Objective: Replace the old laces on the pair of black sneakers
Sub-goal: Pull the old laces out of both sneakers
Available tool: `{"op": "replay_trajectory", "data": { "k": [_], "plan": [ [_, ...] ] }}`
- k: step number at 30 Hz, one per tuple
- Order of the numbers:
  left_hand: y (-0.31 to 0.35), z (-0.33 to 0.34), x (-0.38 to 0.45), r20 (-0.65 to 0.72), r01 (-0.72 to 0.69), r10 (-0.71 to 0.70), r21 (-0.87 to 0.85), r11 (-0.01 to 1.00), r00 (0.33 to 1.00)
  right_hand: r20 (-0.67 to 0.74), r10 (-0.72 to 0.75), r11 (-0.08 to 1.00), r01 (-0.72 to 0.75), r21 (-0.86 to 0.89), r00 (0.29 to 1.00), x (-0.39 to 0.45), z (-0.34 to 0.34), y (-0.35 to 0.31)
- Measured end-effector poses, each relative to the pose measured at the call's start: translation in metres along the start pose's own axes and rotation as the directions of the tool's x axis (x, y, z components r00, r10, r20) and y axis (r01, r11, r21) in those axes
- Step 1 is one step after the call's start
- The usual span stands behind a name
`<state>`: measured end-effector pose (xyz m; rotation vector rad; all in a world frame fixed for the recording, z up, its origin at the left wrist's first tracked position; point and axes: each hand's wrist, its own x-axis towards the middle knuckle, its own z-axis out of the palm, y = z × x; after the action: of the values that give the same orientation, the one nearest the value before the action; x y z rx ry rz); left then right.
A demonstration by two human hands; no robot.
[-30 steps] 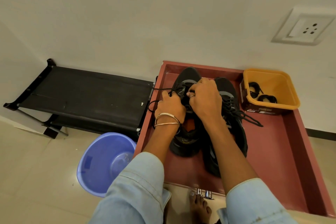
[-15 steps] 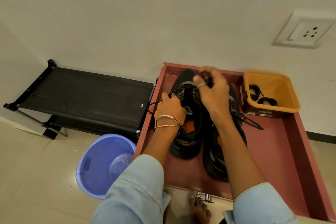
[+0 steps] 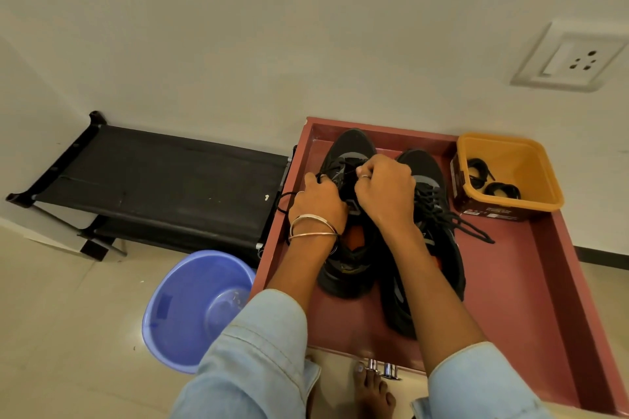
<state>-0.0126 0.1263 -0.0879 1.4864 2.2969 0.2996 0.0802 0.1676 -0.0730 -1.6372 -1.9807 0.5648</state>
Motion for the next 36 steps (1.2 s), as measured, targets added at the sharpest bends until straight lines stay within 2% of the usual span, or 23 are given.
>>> {"op": "replay_trajectory", "data": {
  "k": [2, 4, 6, 8, 10, 12, 14, 16, 18, 20, 23, 26, 29, 32, 36],
  "plan": [
    [-0.001, -0.002, -0.001, -0.002, -0.003, 0.003, 0.004, 1.000, 1.000, -0.022, 0.126, 0.975, -0.119, 0.188, 0.992, 0.004, -0.005, 0.002],
    [-0.001, -0.004, -0.002, -0.002, 0.005, -0.005, 0.006, 1.000, 1.000, 0.004, 0.272, 0.855, -0.244, 0.458, 0.962, 0.008, -0.011, 0.005],
    [0.000, -0.006, -0.003, 0.000, 0.012, -0.012, 0.021, 1.000, 1.000, 0.027, 0.345, 0.764, -0.298, 0.573, 0.938, 0.008, -0.015, 0.009],
    [0.001, -0.008, -0.005, 0.002, 0.021, -0.021, 0.034, 0.999, 1.000, -0.017, 0.350, 0.796, -0.288, 0.532, 0.937, 0.009, -0.018, 0.011],
    [0.003, -0.009, -0.007, 0.007, 0.038, -0.039, 0.041, 0.998, 0.999, -0.088, 0.313, 0.887, -0.258, 0.382, 0.946, 0.009, -0.022, 0.008],
    [0.003, -0.011, -0.006, 0.008, 0.050, -0.050, 0.043, 0.998, 0.999, -0.162, 0.228, 0.966, -0.202, 0.162, 0.960, 0.009, -0.025, 0.006],
    [0.001, -0.013, -0.005, 0.022, 0.039, -0.040, 0.031, 0.999, 0.999, -0.227, 0.125, 0.990, -0.137, -0.039, 0.966, 0.007, -0.028, 0.002],
    [-0.001, -0.018, -0.002, 0.046, 0.041, -0.041, 0.003, 0.999, 0.998, -0.250, 0.020, 0.991, -0.052, -0.124, 0.968, 0.007, -0.031, -0.001],
    [0.000, -0.026, 0.002, 0.041, 0.059, -0.057, -0.046, 0.997, 0.998, -0.118, -0.048, 0.998, 0.044, -0.034, 0.992, 0.010, -0.033, -0.001],
    [0.002, -0.034, 0.006, -0.029, 0.058, -0.063, -0.137, 0.989, 0.998, 0.120, -0.051, 0.999, 0.049, 0.018, 0.991, 0.010, -0.030, -0.003],
    [0.008, -0.039, 0.012, -0.205, -0.005, -0.060, -0.301, 0.954, 0.977, 0.315, -0.014, 0.975, 0.084, -0.208, 0.949, 0.007, -0.023, -0.004],
    [0.012, -0.032, 0.019, -0.309, -0.120, 0.012, -0.334, 0.935, 0.951, 0.417, 0.077, 0.958, 0.048, -0.281, 0.906, 0.000, -0.022, -0.001],
    [0.011, -0.017, 0.029, -0.275, -0.219, 0.148, -0.248, 0.944, 0.950, 0.444, 0.090, 0.953, 0.052, -0.298, 0.892, -0.005, -0.021, -0.002],
    [0.011, -0.007, 0.035, -0.256, -0.235, 0.192, -0.147, 0.961, 0.947, 0.478, 0.053, 0.945, 0.111, -0.308, 0.877, -0.008, -0.024, -0.007],
    [0.014, -0.003, 0.034, -0.279, -0.207, 0.170, -0.109, 0.972, 0.945, 0.492, 0.062, 0.956, 0.090, -0.280, 0.868, -0.007, -0.029, -0.007]
  ]
}}
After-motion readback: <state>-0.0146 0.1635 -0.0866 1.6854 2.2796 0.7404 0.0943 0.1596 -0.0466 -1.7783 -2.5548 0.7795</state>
